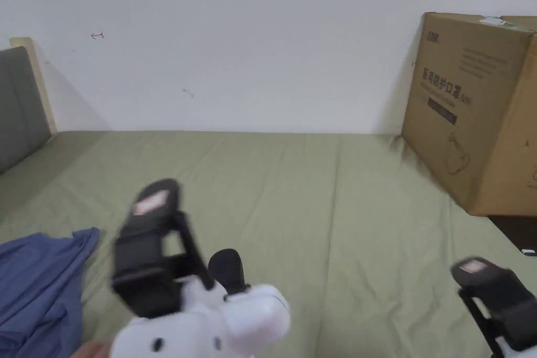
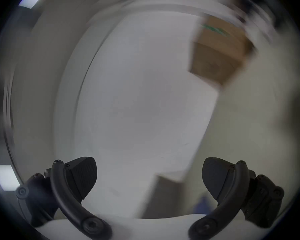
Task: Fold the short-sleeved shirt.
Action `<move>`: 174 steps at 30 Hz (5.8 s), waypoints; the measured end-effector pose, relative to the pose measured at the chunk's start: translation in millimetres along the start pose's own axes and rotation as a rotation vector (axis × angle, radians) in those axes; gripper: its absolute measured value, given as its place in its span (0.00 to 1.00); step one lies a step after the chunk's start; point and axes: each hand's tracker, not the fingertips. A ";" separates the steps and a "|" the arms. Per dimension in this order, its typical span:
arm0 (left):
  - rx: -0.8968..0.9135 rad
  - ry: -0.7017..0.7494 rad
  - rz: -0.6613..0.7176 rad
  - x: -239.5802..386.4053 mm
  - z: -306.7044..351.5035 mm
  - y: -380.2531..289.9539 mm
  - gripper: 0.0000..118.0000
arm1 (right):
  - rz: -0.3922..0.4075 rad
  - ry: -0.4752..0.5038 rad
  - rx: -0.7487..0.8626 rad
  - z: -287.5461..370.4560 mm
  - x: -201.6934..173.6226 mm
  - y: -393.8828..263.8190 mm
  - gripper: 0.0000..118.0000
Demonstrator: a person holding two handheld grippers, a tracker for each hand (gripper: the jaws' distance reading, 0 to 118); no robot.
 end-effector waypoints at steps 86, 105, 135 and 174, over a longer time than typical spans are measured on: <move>-0.316 -0.237 1.460 -44.6 1.2 -94.9 0.00 | 1.332 0.169 0.245 7.6 -50.2 -73.6 0.00; -0.625 0.124 1.347 -98.0 77.6 -243.6 0.00 | 1.335 0.561 -0.154 -7.0 -111.2 -222.2 0.00; -1.373 -0.820 1.428 206.2 -200.6 -479.8 1.00 | 1.374 0.193 -0.366 -131.5 -55.6 -199.7 0.00; -0.316 -1.078 1.444 -148.7 -258.8 -70.9 0.01 | 1.216 0.193 -0.070 9.7 -99.5 -9.5 0.00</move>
